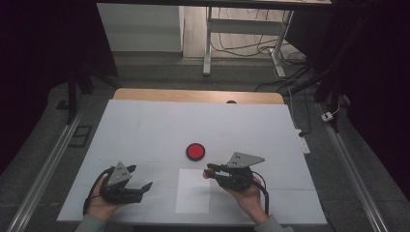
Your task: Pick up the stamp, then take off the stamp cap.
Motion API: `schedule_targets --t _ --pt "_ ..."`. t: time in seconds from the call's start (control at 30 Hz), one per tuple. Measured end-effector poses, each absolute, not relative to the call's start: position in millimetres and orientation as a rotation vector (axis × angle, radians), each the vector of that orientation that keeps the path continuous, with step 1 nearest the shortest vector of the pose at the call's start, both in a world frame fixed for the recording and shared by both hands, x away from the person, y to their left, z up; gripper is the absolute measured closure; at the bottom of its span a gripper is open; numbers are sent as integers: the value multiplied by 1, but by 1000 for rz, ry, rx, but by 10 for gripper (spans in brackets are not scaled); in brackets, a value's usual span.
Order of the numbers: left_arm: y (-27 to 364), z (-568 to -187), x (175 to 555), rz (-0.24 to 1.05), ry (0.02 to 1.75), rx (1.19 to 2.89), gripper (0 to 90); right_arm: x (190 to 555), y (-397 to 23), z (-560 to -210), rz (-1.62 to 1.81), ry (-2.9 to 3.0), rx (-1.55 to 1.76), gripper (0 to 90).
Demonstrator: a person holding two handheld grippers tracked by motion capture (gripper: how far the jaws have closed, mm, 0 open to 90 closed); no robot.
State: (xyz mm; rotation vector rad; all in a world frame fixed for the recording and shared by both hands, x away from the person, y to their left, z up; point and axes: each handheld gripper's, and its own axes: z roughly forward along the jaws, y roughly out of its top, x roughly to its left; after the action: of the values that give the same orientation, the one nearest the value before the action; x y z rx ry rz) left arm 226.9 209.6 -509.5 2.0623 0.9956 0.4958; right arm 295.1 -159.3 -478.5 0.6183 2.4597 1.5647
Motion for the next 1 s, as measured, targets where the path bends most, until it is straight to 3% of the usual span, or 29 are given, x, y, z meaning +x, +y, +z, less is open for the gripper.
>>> schedule_targets --t 1.0 --pt "202 -506 229 513 974 2072 168 297 -160 -478 1580 2448 610 722"
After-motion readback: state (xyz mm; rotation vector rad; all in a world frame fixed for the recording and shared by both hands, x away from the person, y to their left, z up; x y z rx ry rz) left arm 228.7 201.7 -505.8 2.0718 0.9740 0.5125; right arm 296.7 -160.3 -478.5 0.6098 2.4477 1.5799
